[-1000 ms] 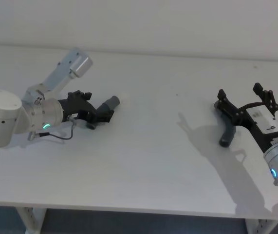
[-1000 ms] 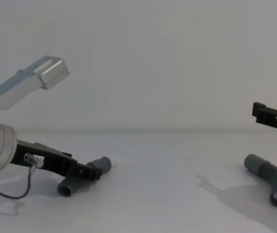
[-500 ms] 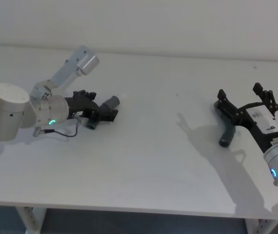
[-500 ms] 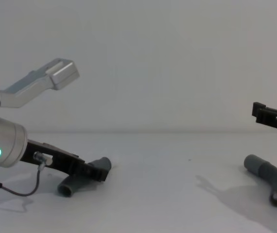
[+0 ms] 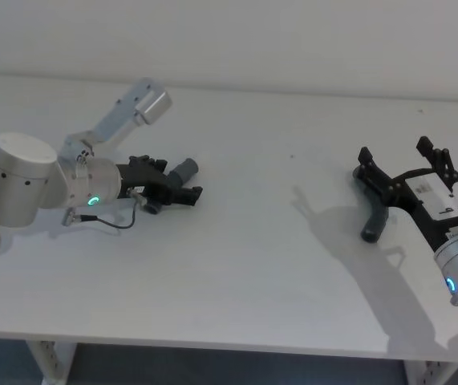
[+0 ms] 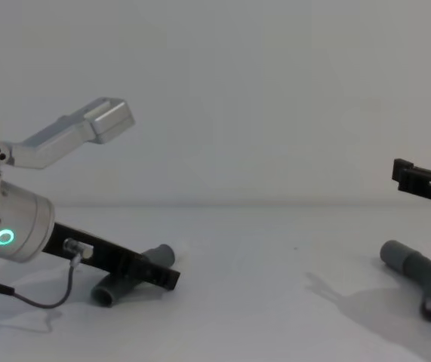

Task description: Use both hands to pick up one end of the pipe from the table, align the ends, and insert them.

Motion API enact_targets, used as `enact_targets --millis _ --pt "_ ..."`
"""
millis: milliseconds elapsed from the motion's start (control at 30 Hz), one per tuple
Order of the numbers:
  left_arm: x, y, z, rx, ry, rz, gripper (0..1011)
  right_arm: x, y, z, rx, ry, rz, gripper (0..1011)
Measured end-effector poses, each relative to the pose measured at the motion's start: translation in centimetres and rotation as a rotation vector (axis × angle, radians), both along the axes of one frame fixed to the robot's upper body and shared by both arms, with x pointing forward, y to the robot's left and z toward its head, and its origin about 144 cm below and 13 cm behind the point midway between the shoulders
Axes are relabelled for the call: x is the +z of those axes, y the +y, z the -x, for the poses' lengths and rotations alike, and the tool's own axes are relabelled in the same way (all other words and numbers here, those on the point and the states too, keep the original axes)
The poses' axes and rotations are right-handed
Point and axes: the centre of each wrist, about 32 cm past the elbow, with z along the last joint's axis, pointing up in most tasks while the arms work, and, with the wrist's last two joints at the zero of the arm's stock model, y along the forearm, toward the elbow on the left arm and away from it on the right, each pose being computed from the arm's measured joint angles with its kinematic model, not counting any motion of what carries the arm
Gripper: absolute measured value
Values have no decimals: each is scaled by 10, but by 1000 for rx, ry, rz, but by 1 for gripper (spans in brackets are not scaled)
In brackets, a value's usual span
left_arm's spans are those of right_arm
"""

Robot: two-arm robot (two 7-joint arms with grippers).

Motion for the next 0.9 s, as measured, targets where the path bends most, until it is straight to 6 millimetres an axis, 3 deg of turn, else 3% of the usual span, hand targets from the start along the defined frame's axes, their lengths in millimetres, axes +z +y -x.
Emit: enact_targets --millis 900 --pt "-1 -4 -2 -14 40 16 817 0 0 0 0 0 0 1001"
